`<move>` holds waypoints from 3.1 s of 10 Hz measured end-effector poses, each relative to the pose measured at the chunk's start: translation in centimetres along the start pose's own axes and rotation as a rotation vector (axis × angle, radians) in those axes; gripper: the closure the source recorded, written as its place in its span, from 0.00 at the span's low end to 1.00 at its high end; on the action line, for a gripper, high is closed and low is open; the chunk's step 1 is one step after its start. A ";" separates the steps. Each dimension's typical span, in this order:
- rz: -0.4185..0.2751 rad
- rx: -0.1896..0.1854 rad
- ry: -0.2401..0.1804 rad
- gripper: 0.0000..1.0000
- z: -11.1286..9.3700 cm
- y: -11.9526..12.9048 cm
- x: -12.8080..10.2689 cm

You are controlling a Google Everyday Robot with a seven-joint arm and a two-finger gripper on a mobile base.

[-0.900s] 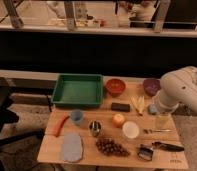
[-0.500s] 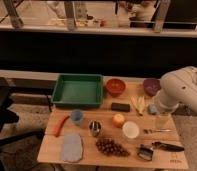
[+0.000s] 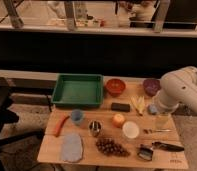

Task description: Place eraser in red bowl

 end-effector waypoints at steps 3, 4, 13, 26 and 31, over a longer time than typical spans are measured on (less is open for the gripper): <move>0.000 0.000 0.000 0.20 0.0 0.0 0.0; 0.000 0.000 0.000 0.20 0.0 0.0 0.0; 0.005 -0.017 -0.015 0.20 1.3 3.5 0.6; -0.025 -0.086 -0.059 0.20 6.4 10.9 0.5; -0.043 -0.103 -0.077 0.20 8.9 13.2 0.3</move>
